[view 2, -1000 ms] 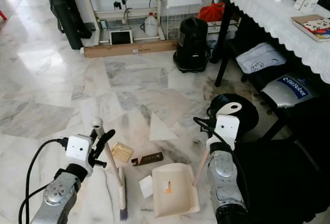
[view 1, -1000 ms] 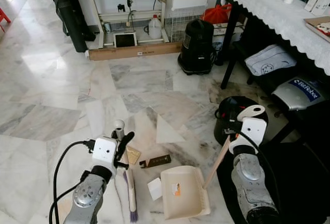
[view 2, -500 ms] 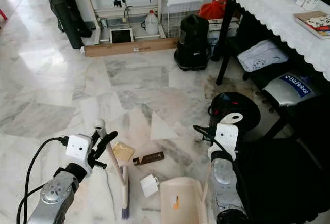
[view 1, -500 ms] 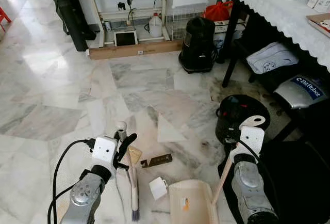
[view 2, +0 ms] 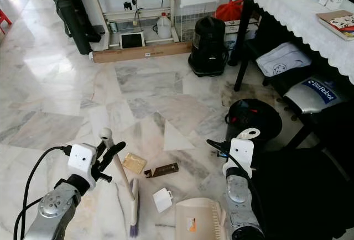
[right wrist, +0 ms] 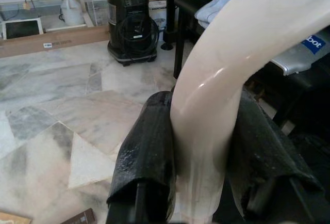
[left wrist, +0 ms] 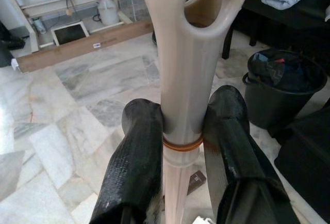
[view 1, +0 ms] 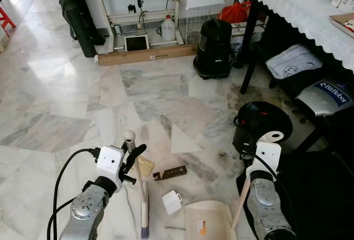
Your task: Sweep floor
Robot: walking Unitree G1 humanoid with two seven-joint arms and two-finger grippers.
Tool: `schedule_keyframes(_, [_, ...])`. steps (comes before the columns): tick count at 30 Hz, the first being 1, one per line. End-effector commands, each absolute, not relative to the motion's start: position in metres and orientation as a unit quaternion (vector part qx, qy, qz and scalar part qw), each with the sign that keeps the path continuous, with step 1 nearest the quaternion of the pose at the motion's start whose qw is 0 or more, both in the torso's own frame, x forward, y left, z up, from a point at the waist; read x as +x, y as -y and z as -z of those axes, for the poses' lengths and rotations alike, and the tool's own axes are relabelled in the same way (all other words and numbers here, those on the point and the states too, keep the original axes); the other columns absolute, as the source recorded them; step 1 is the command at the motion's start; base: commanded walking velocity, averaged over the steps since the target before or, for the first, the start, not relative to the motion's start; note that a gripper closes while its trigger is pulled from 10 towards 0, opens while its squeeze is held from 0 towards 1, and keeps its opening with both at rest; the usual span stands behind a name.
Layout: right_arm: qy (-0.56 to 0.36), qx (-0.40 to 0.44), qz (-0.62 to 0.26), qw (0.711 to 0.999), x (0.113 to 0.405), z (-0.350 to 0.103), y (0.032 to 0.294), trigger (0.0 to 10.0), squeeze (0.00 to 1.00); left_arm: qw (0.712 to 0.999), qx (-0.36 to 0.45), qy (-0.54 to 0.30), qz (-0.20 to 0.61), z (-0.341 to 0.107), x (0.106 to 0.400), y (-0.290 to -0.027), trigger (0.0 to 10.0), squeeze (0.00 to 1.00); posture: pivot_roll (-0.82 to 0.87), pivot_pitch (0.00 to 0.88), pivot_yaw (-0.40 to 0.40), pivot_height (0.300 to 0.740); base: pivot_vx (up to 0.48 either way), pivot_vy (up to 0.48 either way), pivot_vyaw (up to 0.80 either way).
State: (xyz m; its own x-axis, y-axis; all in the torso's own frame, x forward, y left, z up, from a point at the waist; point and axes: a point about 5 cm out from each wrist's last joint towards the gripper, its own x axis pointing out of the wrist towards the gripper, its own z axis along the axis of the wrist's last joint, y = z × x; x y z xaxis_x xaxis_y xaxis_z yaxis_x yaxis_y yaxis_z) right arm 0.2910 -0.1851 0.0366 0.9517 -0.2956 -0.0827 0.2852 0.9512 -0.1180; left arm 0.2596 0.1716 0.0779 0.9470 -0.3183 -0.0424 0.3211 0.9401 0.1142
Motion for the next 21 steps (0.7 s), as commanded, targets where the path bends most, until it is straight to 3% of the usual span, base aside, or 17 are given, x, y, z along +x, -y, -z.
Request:
schedule_keyframes(1, [-0.042,-0.047,0.144,0.988,0.293,-0.038,0.18,10.0,0.0,0.985,0.055,-0.002,0.166,-0.086,0.262,-0.175,10.0,0.0,0.09,0.096,0.055,0.74,0.0,0.0,0.0])
schedule_keyframes(21, [0.005,-0.048,0.153,0.987,0.305,-0.053,0.184,10.0,0.0,0.983,0.051,-0.009,0.176,-0.09,0.26,-0.179,10.0,0.0,0.12,0.12,0.062,0.74,0.0,0.0,0.0])
